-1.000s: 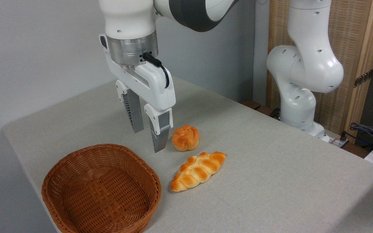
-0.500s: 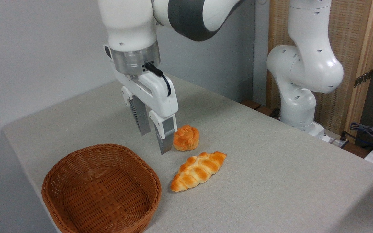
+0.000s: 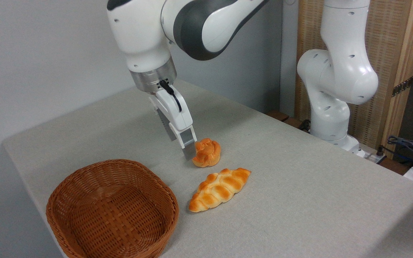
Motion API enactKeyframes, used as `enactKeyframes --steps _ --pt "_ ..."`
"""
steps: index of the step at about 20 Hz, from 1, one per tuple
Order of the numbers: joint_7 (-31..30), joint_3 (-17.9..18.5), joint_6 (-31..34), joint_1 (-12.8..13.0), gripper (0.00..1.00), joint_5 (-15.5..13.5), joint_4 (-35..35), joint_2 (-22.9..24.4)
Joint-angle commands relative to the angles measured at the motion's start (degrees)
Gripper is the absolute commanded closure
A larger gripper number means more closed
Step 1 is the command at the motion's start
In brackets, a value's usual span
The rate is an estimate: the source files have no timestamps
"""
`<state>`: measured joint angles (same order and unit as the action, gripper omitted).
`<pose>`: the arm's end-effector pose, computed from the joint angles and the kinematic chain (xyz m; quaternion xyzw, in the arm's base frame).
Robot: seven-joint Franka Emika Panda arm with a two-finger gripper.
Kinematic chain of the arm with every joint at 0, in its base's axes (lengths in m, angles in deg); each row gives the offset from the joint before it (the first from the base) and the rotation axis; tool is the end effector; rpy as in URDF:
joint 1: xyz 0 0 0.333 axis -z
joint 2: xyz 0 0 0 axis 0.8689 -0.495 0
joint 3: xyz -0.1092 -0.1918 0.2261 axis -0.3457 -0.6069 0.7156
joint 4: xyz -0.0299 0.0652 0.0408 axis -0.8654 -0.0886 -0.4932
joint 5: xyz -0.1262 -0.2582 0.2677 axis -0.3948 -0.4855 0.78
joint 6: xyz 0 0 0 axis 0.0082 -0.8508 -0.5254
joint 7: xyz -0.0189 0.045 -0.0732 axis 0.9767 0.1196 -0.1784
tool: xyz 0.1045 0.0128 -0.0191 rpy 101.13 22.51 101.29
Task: Put bread into the basket
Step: 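Lower the gripper onto the round golden bread roll, then close the gripper on the roll and lift it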
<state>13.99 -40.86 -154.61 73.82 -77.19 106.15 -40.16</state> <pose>0.5077 -0.0936 0.4774 0.8756 -0.4716 -0.0643 0.0820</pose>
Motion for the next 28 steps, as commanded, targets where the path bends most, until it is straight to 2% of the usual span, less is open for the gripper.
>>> enactKeyframes --steps 1,4,7,25,26,27,28 --pt "-0.12 0.68 0.06 2.94 0.0 0.76 6.41 4.47" --pt "-0.12 0.68 0.06 4.61 0.0 1.2 7.91 4.56" --pt "-0.04 0.68 0.06 5.66 0.0 3.3 8.7 4.12" --pt "0.05 0.68 -0.64 7.34 0.0 3.75 8.97 -0.63" --pt "0.05 0.68 -0.64 7.34 0.0 4.62 8.97 -0.63" --pt "0.05 0.68 -0.64 7.34 0.01 5.5 8.97 -0.63" --pt "0.05 0.68 -0.64 7.34 0.06 5.51 8.97 -0.63"
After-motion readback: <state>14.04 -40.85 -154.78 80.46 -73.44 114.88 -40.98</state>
